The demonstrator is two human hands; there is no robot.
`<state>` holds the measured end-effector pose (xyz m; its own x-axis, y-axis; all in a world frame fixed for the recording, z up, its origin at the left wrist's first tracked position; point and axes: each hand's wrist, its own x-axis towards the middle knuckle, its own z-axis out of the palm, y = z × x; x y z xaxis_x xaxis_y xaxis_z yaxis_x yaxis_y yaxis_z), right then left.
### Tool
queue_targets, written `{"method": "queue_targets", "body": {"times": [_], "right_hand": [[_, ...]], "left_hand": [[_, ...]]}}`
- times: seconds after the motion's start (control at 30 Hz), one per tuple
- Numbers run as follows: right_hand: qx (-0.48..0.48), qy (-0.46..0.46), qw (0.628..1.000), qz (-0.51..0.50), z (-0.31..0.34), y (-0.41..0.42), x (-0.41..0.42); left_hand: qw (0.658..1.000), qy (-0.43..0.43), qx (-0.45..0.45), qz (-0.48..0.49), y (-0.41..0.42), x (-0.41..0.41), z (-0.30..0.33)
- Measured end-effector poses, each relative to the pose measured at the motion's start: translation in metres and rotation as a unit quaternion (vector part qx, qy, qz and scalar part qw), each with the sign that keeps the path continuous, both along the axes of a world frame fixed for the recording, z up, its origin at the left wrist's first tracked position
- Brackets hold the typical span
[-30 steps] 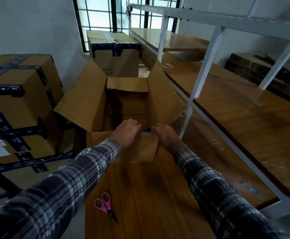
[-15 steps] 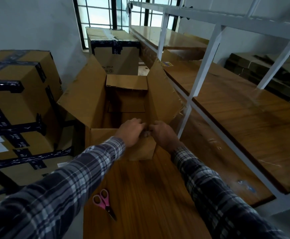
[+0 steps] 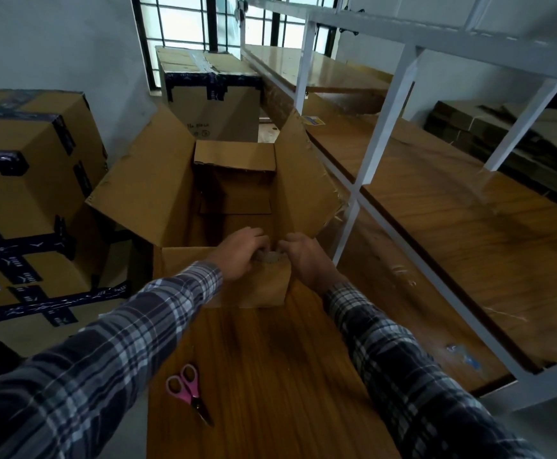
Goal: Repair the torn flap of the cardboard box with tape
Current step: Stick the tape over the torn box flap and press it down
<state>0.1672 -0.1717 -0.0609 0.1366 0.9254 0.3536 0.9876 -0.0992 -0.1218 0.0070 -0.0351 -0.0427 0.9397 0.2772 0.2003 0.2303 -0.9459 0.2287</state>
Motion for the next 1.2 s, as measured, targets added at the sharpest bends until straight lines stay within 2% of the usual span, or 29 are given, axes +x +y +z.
{"method": "queue_targets", "body": {"times": [0.23,0.43,0.7,0.9,1.03,1.2], "right_hand": [[0.022,-0.016,0.999,-0.018,-0.004,0.001,0.003],[0.037,-0.030,0.999,-0.024,-0.003,-0.001,0.001],[0.030,-0.125,0.991,-0.032,0.008,-0.010,0.001],[-0.018,-0.076,0.994,-0.078,0.008,-0.007,0.003],[-0.025,-0.023,0.995,-0.093,0.014,-0.003,-0.005],[-0.023,-0.032,0.994,-0.099,0.017,0.001,-0.021]], "left_hand": [[0.996,-0.013,0.084,0.026,-0.002,0.005,0.001],[0.996,-0.014,0.077,0.046,0.004,0.001,-0.001],[0.998,-0.028,0.047,-0.023,0.016,-0.006,-0.006],[0.999,0.004,0.034,-0.002,0.012,-0.013,-0.002],[0.998,-0.022,0.043,0.040,-0.011,-0.006,0.002],[0.996,-0.050,0.054,0.059,-0.022,0.001,0.000]]}}
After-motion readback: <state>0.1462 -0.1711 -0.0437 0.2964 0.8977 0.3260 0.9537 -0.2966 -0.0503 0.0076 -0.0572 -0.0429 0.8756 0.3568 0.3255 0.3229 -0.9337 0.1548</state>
